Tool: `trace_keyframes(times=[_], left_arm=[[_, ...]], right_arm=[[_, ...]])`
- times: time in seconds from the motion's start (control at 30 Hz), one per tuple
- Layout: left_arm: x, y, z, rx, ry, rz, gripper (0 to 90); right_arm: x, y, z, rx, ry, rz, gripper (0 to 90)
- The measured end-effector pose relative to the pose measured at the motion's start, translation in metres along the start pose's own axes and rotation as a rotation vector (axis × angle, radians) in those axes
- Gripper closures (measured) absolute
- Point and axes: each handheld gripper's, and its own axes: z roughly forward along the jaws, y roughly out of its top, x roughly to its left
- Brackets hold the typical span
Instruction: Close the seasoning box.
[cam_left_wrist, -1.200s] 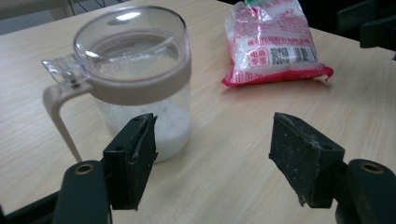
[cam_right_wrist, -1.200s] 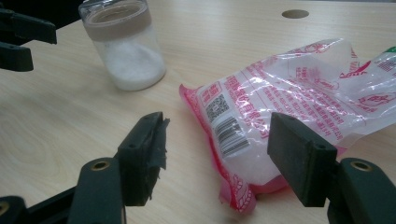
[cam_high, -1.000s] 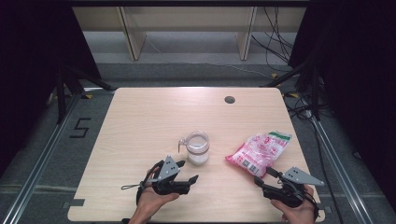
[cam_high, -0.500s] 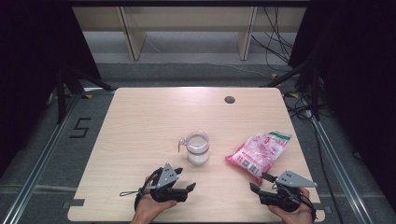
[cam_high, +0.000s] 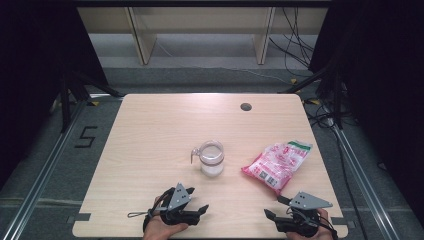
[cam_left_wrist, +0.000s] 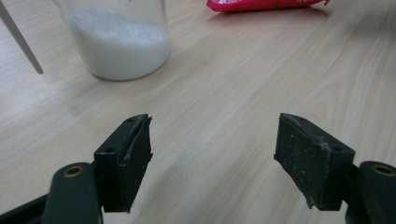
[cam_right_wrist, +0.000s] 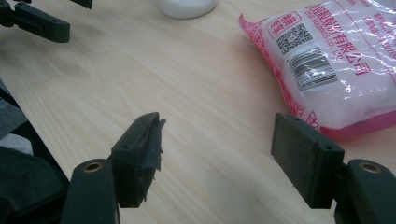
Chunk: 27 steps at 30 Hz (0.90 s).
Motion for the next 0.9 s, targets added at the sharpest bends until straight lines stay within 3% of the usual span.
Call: trace_keyframes(times=[0.03, 0.07, 0.1, 0.13, 0.17, 0.2, 0.27, 0.33, 0.4, 0.43, 0.47, 0.5, 0.53, 0.57, 0.6, 0.63, 0.83, 0.9], left_arm=[[-0.0015, -0.0018, 0.0012, -0.008, -0.006, -0.011, 26.1], [-0.0019, -0.0025, 0.0007, 0.012, -0.011, -0.004, 26.0], [-0.0047, -0.0036, 0.0016, 0.001, -0.012, -0.016, 26.0], [-0.0053, -0.0046, 0.0014, 0.007, -0.007, 0.005, 26.0], [-0.0056, -0.0049, 0.0009, 0.021, -0.014, 0.014, 26.0], [-0.0067, -0.0053, 0.0012, 0.027, -0.010, 0.016, 26.0], [-0.0084, -0.0057, 0.0007, 0.011, -0.013, 0.007, 25.7], [-0.0088, -0.0047, -0.0002, 0.008, -0.016, 0.001, 25.7], [-0.0086, -0.0040, -0.0008, 0.003, 0.001, 0.015, 25.7], [-0.0081, -0.0030, -0.0021, 0.003, -0.008, 0.028, 25.7], [-0.0063, -0.0022, -0.0032, 0.020, -0.005, 0.058, 25.7], [-0.0098, -0.0029, -0.0020, 0.004, -0.015, 0.004, 25.7], [-0.0096, -0.0026, -0.0025, 0.007, -0.014, 0.007, 25.7], [-0.0101, -0.0023, -0.0026, 0.006, -0.012, 0.004, 25.7], [-0.0111, -0.0022, -0.0023, -0.001, -0.017, -0.005, 25.7], [-0.0093, -0.0019, -0.0035, 0.019, -0.008, 0.024, 25.7], [-0.0105, -0.0017, -0.0031, 0.013, -0.017, 0.009, 25.7], [-0.0109, -0.0016, -0.0026, 0.007, -0.020, -0.004, 25.7]], right_arm=[[-0.0020, 0.0001, -0.0006, -0.016, 0.002, -0.022, 34.1], [-0.0016, -0.0006, -0.0015, -0.016, 0.017, -0.014, 34.1], [0.0009, -0.0016, -0.0039, 0.000, 0.014, 0.015, 34.1], [0.0020, -0.0023, -0.0050, -0.006, -0.004, 0.017, 34.1], [-0.0004, -0.0027, -0.0036, -0.017, 0.015, -0.014, 34.1], [-0.0002, -0.0032, -0.0040, -0.023, -0.005, -0.026, 34.1], [0.0026, -0.0044, -0.0054, -0.009, 0.014, -0.012, 34.1], [0.0042, -0.0052, -0.0067, -0.002, -0.005, -0.022, 34.1], [0.0059, -0.0058, -0.0072, 0.006, -0.004, -0.003, 34.0], [0.0047, -0.0056, -0.0071, 0.000, -0.005, -0.018, 34.0], [0.0045, -0.0057, -0.0073, 0.002, -0.008, -0.020, 34.0], [0.0043, -0.0058, -0.0073, 0.002, -0.009, -0.020, 33.9], [0.0037, -0.0059, -0.0063, 0.000, 0.005, -0.021, 33.9], [0.0065, -0.0063, -0.0069, 0.008, 0.005, 0.010, 33.8], [0.0061, -0.0063, -0.0068, 0.008, 0.005, 0.005, 33.8], [0.0062, -0.0062, -0.0068, 0.007, 0.005, 0.005, 33.8], [0.0039, -0.0058, -0.0068, 0.007, -0.012, -0.030, 33.6], [0.0030, -0.0061, -0.0058, 0.007, 0.005, -0.030, 33.6]])
